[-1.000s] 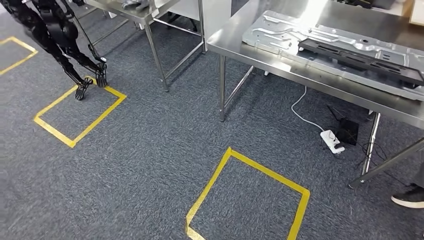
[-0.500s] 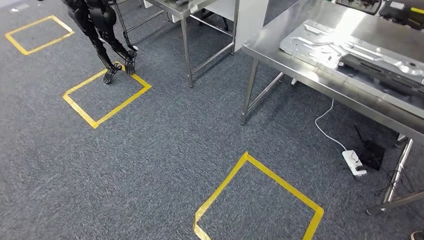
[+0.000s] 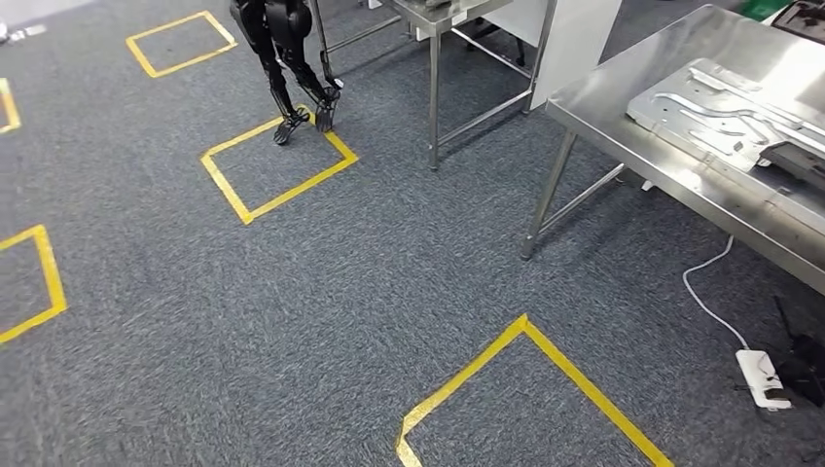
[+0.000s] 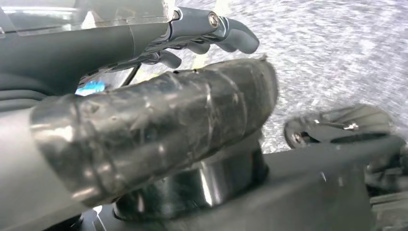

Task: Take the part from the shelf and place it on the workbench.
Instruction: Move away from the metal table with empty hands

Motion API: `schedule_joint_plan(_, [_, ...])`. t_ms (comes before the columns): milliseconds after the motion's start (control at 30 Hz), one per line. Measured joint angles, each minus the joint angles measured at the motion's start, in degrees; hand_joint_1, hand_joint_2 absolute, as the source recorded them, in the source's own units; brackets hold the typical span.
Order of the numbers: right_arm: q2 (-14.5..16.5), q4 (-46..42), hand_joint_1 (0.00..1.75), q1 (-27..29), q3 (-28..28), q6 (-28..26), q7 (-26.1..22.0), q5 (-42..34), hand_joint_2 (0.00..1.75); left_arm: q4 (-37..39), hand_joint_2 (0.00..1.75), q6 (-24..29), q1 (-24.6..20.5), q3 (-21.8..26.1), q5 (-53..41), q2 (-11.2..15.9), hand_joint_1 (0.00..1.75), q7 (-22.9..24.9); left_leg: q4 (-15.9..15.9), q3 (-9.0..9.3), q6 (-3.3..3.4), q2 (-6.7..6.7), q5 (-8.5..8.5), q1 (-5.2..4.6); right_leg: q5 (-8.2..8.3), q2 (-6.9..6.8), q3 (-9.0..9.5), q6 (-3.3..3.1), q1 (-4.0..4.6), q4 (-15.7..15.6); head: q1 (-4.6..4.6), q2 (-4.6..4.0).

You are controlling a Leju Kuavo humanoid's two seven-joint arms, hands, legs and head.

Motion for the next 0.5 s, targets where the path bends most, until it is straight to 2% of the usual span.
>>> schedule_joint_plan(33, [0.0,0.0,0.00,0.0,0.1,0.4,0.1,-0.2,0.00,0.0,0.00,0.1,-0.2,0.0,0.4,0.1,0.00,0.1,3.1,-1.55,-0.29,2.01,-1.42,0.02,-0.04,-0.83,0.15,-0.23,0.12,-0.1,-0.25,0.00])
schedule_joint_plan(67, [0.0,0.0,0.00,-0.1,0.3,0.6,0.2,-0.3,0.00,0.0,0.00,0.1,-0.4,0.1,0.7,0.2,0.00,0.2,6.7,-3.52,-0.55,3.13,-2.91,0.15,-0.13,-1.71,0.19,-0.41,0.23,-0.1,-0.42,0.00])
schedule_joint_plan(100, [0.0,0.0,0.00,-0.1,0.5,0.8,0.3,-0.4,0.00,0.0,0.00,0.1,-0.6,0.1,0.9,0.3,0.00,0.2,9.8,-5.32,-0.73,3.63,-3.92,0.29,-0.25,-2.62,0.24,-0.53,0.33,-0.1,-0.44,0.00])
schedule_joint_plan(133, [0.1,0.0,0.00,-0.1,0.6,0.9,0.3,-0.4,0.00,0.0,0.00,0.1,-0.7,0.1,1.0,0.4,0.00,0.2,11.4,-6.34,-0.79,3.86,-4.02,0.36,-0.38,-3.47,0.32,-0.56,0.41,-0.1,-0.45,0.00])
schedule_joint_plan(167, [0.1,0.0,0.00,-0.1,0.8,0.9,0.3,-0.5,0.00,0.0,0.00,0.1,-0.7,0.2,1.0,0.5,0.00,0.3,11.0,-6.30,-0.73,4.01,-3.13,0.38,-0.53,-4.24,0.45,-0.56,0.48,-0.1,-0.46,0.00])
schedule_joint_plan(200, [0.1,0.0,0.00,-0.2,0.8,0.8,0.4,-0.5,0.00,0.0,0.00,0.1,-0.7,0.2,1.1,0.6,0.00,0.3,8.5,-5.06,-0.50,4.27,-1.35,0.34,-0.69,-4.90,0.66,-0.54,0.56,-0.1,-0.47,0.00])
schedule_joint_plan(233, [0.1,0.0,0.00,-0.3,0.9,0.8,0.4,-0.5,0.00,0.0,0.00,0.1,-0.7,0.2,1.2,0.7,0.00,0.3,4.6,-3.05,-0.08,5.00,0.66,0.18,-0.87,-5.50,0.92,-0.50,0.65,-0.1,-0.47,0.00])
schedule_joint_plan(267, [0.2,0.0,0.00,-0.4,1.0,0.8,0.4,-0.6,0.00,0.0,0.00,0.1,-0.7,0.2,1.3,0.9,0.00,0.3,0.9,-1.17,0.43,6.17,1.95,-0.12,-1.03,-6.04,1.18,-0.41,0.75,-0.2,-0.44,0.00])
schedule_joint_plan(300, [0.2,0.0,0.00,-0.5,1.1,0.8,0.5,-0.6,0.00,0.0,0.00,0.1,-0.8,0.2,1.4,1.0,0.00,0.2,-1.9,0.29,0.89,7.20,2.75,-0.48,-1.16,-6.52,1.39,-0.24,0.83,-0.4,-0.40,0.00])
schedule_joint_plan(333, [0.3,0.0,0.00,-0.6,1.2,0.8,0.7,-0.7,0.00,0.0,0.00,0.1,-0.9,0.2,1.5,1.0,0.00,0.2,-3.4,1.02,1.24,7.90,2.89,-0.80,-1.25,-6.97,1.57,0.02,0.86,-0.5,-0.37,0.00])
schedule_joint_plan(367, [0.3,0.0,0.00,-0.7,1.3,0.8,0.9,-0.8,0.00,0.0,0.00,0.1,-0.9,0.3,1.5,1.1,0.00,0.1,-3.7,1.16,1.43,7.95,2.69,-1.02,-1.31,-7.42,1.75,0.31,0.88,-0.7,-0.35,0.00])
schedule_joint_plan(433, [0.5,0.0,0.00,-0.8,1.5,0.9,1.1,-1.0,0.00,0.0,0.00,-0.1,-0.7,0.3,1.4,1.3,0.00,0.1,-4.6,1.67,1.72,6.74,2.99,-0.90,-1.46,-8.28,2.48,1.02,0.95,-1.5,-0.35,0.00])
schedule_joint_plan(467, [0.5,-0.1,0.00,-0.8,1.5,1.0,1.1,-1.2,0.00,0.0,0.00,-0.2,-0.6,0.3,1.3,1.4,0.00,0.1,-5.5,2.28,1.85,6.15,3.24,-0.71,-1.80,-7.90,2.81,1.31,0.98,-1.5,-0.27,0.00])
schedule_joint_plan(500, [0.5,-0.1,0.00,-0.8,1.6,1.0,1.1,-1.4,0.00,0.0,0.00,-0.3,-0.5,0.3,1.1,1.5,0.00,0.1,-6.4,2.95,2.01,5.57,3.52,-0.51,-2.58,-6.90,2.65,1.53,1.02,-0.6,-0.12,0.00])
